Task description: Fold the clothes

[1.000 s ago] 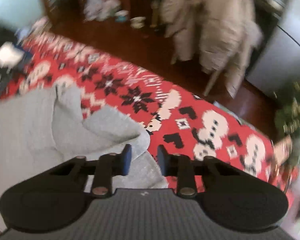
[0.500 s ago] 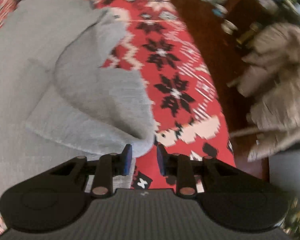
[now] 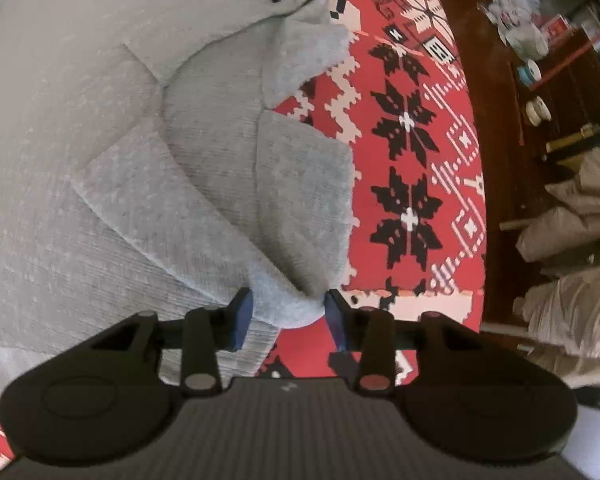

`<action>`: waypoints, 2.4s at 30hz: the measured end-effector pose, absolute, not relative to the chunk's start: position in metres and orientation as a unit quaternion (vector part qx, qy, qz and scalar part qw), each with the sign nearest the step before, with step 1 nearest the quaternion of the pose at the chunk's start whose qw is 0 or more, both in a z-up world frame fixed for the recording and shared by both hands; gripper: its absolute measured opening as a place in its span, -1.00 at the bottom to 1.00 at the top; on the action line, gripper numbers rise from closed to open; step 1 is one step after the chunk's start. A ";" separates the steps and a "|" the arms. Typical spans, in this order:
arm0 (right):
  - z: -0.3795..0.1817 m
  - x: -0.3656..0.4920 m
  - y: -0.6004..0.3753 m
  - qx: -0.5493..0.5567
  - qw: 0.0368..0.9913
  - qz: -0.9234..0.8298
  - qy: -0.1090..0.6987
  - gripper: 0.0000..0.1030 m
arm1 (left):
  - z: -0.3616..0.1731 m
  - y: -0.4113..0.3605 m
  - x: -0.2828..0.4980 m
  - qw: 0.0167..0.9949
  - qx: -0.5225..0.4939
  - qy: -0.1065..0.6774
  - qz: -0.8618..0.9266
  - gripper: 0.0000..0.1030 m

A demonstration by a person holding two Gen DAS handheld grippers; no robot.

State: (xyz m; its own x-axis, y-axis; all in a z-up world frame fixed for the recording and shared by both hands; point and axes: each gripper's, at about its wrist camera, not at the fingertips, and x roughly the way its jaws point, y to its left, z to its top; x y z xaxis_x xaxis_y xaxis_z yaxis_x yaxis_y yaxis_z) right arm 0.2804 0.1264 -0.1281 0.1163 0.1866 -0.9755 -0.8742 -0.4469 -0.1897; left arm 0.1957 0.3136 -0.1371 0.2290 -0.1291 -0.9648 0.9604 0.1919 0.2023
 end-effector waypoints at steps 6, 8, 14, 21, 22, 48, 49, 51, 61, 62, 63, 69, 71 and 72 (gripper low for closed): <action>-0.127 0.282 0.130 -0.602 0.421 0.611 0.294 -0.77 | -0.134 0.308 0.186 0.638 0.466 0.446 -0.421 -0.78; -0.122 0.275 0.127 -0.607 0.424 0.608 0.288 -0.80 | -0.128 0.307 0.179 0.645 0.467 0.442 -0.414 -0.79; -0.089 0.244 0.109 -0.581 0.452 0.601 0.311 -0.81 | -0.096 0.301 0.148 0.656 0.454 0.436 -0.417 -0.80; -0.053 0.199 0.093 -0.523 0.464 0.616 0.363 -0.82 | -0.061 0.287 0.106 0.636 0.431 0.436 -0.469 -0.80; -0.049 0.194 0.092 -0.512 0.464 0.619 0.373 -0.82 | -0.060 0.286 0.104 0.631 0.427 0.439 -0.476 -0.80; -0.047 0.159 0.058 -0.235 0.704 0.436 0.509 -0.45 | -0.109 0.252 0.042 0.709 0.408 0.482 -0.312 -0.80; -0.040 0.162 0.063 -0.205 0.719 0.425 0.510 -0.45 | -0.110 0.250 0.040 0.712 0.409 0.481 -0.307 -0.80; -0.038 0.172 0.079 -0.136 0.739 0.408 0.519 -0.44 | -0.113 0.247 0.038 0.716 0.413 0.479 -0.296 -0.80; -0.105 0.188 0.187 -0.020 0.682 0.458 0.571 -0.54 | -0.106 0.250 0.039 0.739 0.395 0.473 -0.272 -0.81; -0.109 0.183 0.192 -0.045 0.678 0.464 0.568 -0.55 | -0.105 0.250 0.039 0.740 0.395 0.471 -0.272 -0.82; -0.113 0.178 0.195 -0.067 0.678 0.465 0.565 -0.58 | -0.104 0.251 0.039 0.742 0.395 0.469 -0.273 -0.82; -0.123 0.187 0.174 -0.086 0.719 0.409 0.555 -0.88 | -0.097 0.254 0.042 0.747 0.402 0.454 -0.272 -0.82; -0.112 0.186 0.176 -0.079 0.727 0.412 0.544 -0.71 | -0.095 0.254 0.043 0.748 0.406 0.450 -0.271 -0.82; -0.105 0.184 0.179 -0.072 0.726 0.423 0.536 -0.70 | -0.095 0.254 0.043 0.748 0.408 0.448 -0.271 -0.82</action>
